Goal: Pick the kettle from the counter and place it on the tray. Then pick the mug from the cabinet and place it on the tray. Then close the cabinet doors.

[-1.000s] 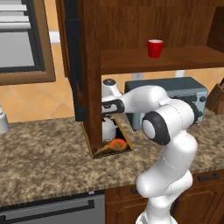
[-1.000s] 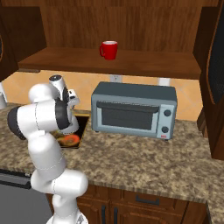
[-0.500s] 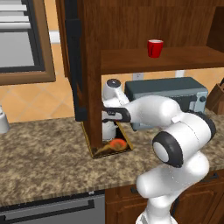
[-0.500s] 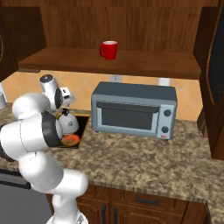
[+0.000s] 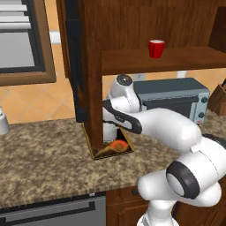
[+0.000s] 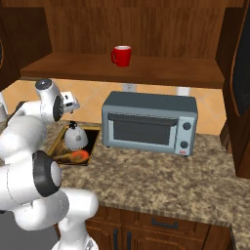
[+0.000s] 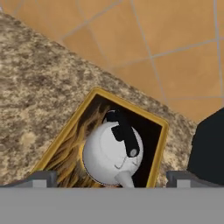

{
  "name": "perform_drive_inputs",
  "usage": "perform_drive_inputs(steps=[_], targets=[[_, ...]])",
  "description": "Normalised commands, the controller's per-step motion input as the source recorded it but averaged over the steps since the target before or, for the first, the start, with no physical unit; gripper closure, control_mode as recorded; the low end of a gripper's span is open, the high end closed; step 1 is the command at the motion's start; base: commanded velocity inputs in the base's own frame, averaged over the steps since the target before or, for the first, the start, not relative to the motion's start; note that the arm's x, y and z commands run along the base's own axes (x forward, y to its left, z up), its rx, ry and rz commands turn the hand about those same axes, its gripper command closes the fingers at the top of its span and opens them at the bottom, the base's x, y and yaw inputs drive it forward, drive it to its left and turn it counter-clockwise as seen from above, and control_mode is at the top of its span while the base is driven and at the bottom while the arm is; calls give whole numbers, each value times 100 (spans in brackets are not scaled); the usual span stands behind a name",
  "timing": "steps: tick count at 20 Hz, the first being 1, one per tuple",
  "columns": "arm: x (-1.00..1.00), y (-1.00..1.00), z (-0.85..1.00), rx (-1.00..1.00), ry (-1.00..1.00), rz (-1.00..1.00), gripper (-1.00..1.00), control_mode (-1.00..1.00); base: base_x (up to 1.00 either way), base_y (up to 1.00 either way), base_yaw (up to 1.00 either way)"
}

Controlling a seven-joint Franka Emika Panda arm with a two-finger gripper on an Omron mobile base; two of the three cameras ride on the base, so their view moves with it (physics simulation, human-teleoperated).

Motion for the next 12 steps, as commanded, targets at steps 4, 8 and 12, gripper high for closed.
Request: perform_drive_inputs(steps=[4, 8, 12], targets=[[-51, -19, 48, 9, -11, -5, -100, -100, 0, 0, 0], [-53, -29, 43, 10, -9, -8, -100, -100, 0, 0, 0], [-50, -41, 44, 10, -13, -11, -100, -100, 0, 0, 0]])
